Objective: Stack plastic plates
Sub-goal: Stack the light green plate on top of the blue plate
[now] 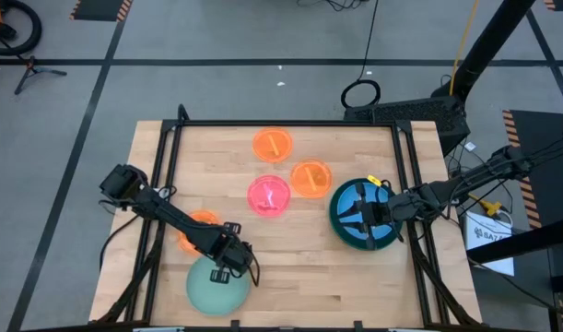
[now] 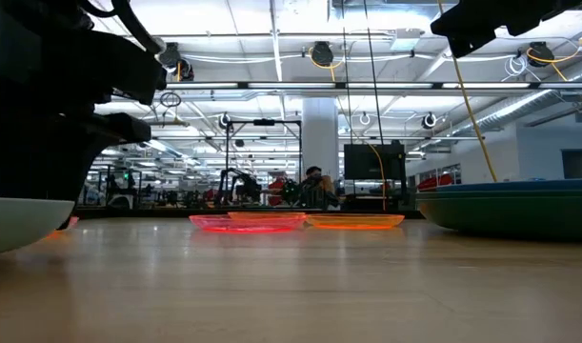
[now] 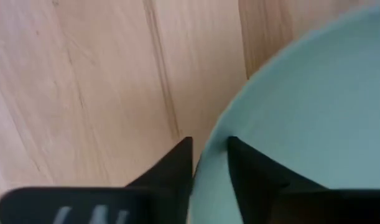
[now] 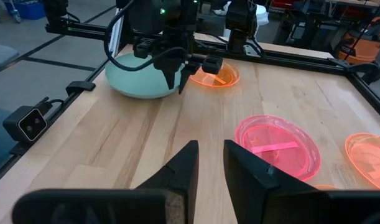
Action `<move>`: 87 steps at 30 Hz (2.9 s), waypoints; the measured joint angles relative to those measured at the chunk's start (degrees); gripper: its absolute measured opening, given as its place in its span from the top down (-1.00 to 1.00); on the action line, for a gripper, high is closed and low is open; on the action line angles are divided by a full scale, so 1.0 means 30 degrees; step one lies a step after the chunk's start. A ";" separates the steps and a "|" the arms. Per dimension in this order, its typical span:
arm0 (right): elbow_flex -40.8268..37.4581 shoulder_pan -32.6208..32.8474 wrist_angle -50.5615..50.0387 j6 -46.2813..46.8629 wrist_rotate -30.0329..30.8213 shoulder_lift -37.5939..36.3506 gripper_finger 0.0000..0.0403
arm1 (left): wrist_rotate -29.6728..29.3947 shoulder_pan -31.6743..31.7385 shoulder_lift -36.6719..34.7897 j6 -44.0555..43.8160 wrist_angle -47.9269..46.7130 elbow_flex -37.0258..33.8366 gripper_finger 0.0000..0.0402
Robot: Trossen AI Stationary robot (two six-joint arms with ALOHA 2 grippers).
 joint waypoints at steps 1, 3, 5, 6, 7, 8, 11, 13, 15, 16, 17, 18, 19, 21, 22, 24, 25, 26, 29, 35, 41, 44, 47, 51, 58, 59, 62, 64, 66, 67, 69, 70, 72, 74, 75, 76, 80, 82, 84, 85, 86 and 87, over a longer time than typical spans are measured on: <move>0.0000 0.0004 0.0000 0.0003 0.0000 0.0000 0.65 | 0.0004 0.0000 -0.0007 -0.0025 0.0000 0.0013 0.62; 0.0000 0.0003 0.0000 0.0000 0.0003 0.0000 0.65 | 0.0015 0.0041 -0.0064 -0.0204 0.0022 0.0041 0.78; 0.0000 0.0006 0.0000 0.0007 0.0007 0.0000 0.65 | 0.0152 0.0106 -0.0357 -0.0372 -0.0074 0.0041 0.91; 0.0000 0.0006 0.0000 0.0000 0.0007 0.0000 0.65 | 0.0157 0.0160 -0.0570 -0.0435 -0.0154 0.0041 0.94; 0.0000 -0.0001 0.0007 0.0007 0.0007 0.0000 0.65 | 0.0017 0.0168 -0.0810 -0.0566 -0.0285 0.0041 0.94; 0.0000 0.0000 0.0001 0.0001 0.0013 0.0000 0.65 | -0.0409 0.0175 -0.1097 -0.0702 -0.0456 0.0035 0.95; 0.0000 0.0006 0.0000 0.0007 0.0022 0.0000 0.65 | -0.2139 0.0204 -0.2462 -0.0785 -0.1248 0.0034 0.95; 0.0000 -0.0005 0.0000 0.0082 0.0038 0.0000 0.65 | -0.3275 0.0226 -0.3506 -0.1016 -0.1883 0.0023 0.95; 0.0000 -0.0030 0.0007 0.0148 0.0116 0.0000 0.65 | -0.4587 0.0233 -0.4630 -0.1247 -0.2382 0.0004 0.95; 0.0000 -0.0030 0.0009 0.0147 0.0175 0.0001 0.65 | -0.5344 0.0233 -0.5201 -0.1348 -0.2520 0.0004 0.95; 0.0000 -0.0030 0.0023 0.0150 0.0320 0.0007 0.65 | -0.6367 0.0204 -0.5801 -0.1521 -0.2616 0.0004 0.95; 0.0000 -0.0030 0.0058 0.0153 0.0619 0.0022 0.65 | -0.7576 0.0183 -0.6343 -0.1738 -0.2605 0.0004 0.95; 0.0000 -0.0037 0.0108 0.0253 0.0755 0.0043 0.65 | -0.8887 0.0148 -0.6832 -0.1916 -0.2507 0.0004 0.95; 0.0000 -0.0038 0.0140 0.0589 0.1301 0.0077 0.65 | -1.1560 0.0131 -0.7713 -0.2114 -0.1991 0.0004 0.95; 0.0000 -0.0038 0.0246 0.0820 0.1618 0.0145 0.65 | -1.2675 0.0131 -0.8021 -0.2045 -0.1612 0.0004 0.95; 0.0000 -0.0038 0.0284 0.1289 0.1828 0.0305 0.65 | -1.4247 0.0152 -0.8368 -0.1172 -0.0665 0.0004 0.95; 0.0000 -0.0038 0.0313 0.1523 0.1989 0.0450 0.65 | -1.4681 0.0146 -0.8415 -0.0417 -0.0178 0.0004 0.95; 0.0000 -0.0038 0.0385 0.1730 0.2100 0.0628 0.65 | -1.4867 0.0146 -0.8429 0.0550 0.0527 0.0004 0.95; 0.0000 -0.0038 0.0611 0.2230 0.2127 0.1328 0.65 | -1.5087 0.0171 -0.8408 0.3893 0.3042 0.0004 0.95; 0.0000 -0.0030 0.1439 0.3541 0.2281 0.3137 0.65 | -1.5248 0.0933 -0.8415 0.7580 0.6590 0.0004 0.95; -0.0007 0.0861 0.3363 0.4300 0.3951 0.3930 0.65 | -1.7246 0.2460 -0.8343 0.5777 0.6995 -0.0003 0.95; -0.0007 0.1535 0.4857 0.3736 0.5932 0.4582 0.65 | -1.7394 0.3239 -0.8087 0.4610 0.6659 -0.0012 0.95; -0.0007 0.2025 0.6595 0.3257 0.9033 0.5775 0.65 | -1.7363 0.3614 -0.8120 0.4848 0.6675 -0.0023 0.95; -0.0007 0.2119 0.8872 0.3360 1.1867 0.7790 0.65 | -1.7359 0.4186 -0.7963 0.5449 0.6580 -0.0017 0.95; 0.0092 0.1826 1.3341 0.2646 1.3409 1.0524 0.65 | -1.7339 0.4820 -0.7985 0.4815 0.6139 -0.0017 0.95; 0.0255 0.1741 1.3534 0.2630 1.3804 1.0690 0.65 | -1.7436 0.4908 -0.7992 0.4559 0.6184 -0.0017 0.95; 0.0983 0.1432 1.3493 0.2262 1.4055 1.1111 0.64 | -1.8285 0.4969 -0.8000 0.4140 0.5793 -0.0017 0.95; 0.1756 0.1317 1.3504 0.1497 1.3982 1.1458 0.60 | -1.8546 0.5007 -0.7992 0.3921 0.5669 -0.0017 0.95; 0.2591 0.1238 1.3179 0.0550 1.4096 1.1727 0.54 | -1.8652 0.5064 -0.8000 0.3830 0.5729 -0.0017 0.95; 0.3056 0.1210 1.2762 0.0145 1.4221 1.1841 0.51 | -1.8669 0.5065 -0.8000 0.3775 0.5710 -0.0017 0.95; 0.3979 0.1179 1.1535 -0.0385 1.5032 1.1958 0.43 | -1.8825 0.5071 -0.8000 0.3734 0.5712 -0.0017 0.95; 0.4492 0.1175 1.0810 -0.0415 1.5567 1.2015 0.40 | -1.9086 0.5056 -0.8000 0.3670 0.5714 -0.0012 0.95; 0.5399 0.1172 0.9489 -0.0202 1.6543 1.2071 0.33 | -1.9384 0.5056 -0.8000 0.3419 0.5751 -0.0012 0.95; 0.6155 0.1093 0.8139 0.0463 1.7142 1.2065 0.27 | -1.9475 0.5056 -0.8000 0.3320 0.5969 -0.0013 0.95; 0.6432 0.1011 0.7615 0.0849 1.7157 1.2058 0.25 | -1.9495 0.5056 -0.8000 0.3269 0.6155 -0.0016 0.95; 0.6674 0.0878 0.7041 0.1258 1.7162 1.2058 0.23 | -1.9526 0.5056 -0.8000 0.3241 0.6374 -0.0012 0.95; 0.7060 0.0350 0.6207 0.1893 1.7247 1.2058 0.21 | -1.9565 0.4972 -0.8000 0.3260 0.6962 -0.0010 0.95; 0.7060 0.0184 0.6257 0.2413 1.7571 1.2059 0.23 | -1.9572 0.4896 -0.8000 0.3267 0.6958 -0.0010 0.95; 0.7060 0.0019 0.6255 0.2529 1.7595 1.2065 0.25 | -1.9578 0.4875 -0.8000 0.3253 0.6965 -0.0010 0.95; 0.7060 -0.0071 0.6255 0.2601 1.7602 1.2058 0.26 | -1.9585 0.4867 -0.8000 0.3252 0.7018 -0.0010 0.95; 0.7060 -0.0187 0.6231 0.2770 1.7581 1.2058 0.28 | -1.9591 0.4871 -0.8000 0.3252 0.7091 -0.0010 0.95; 0.7060 -0.0322 0.6147 0.3019 1.7553 1.2064 0.29 | -1.9606 0.4874 -0.8000 0.3252 0.7201 -0.0010 0.95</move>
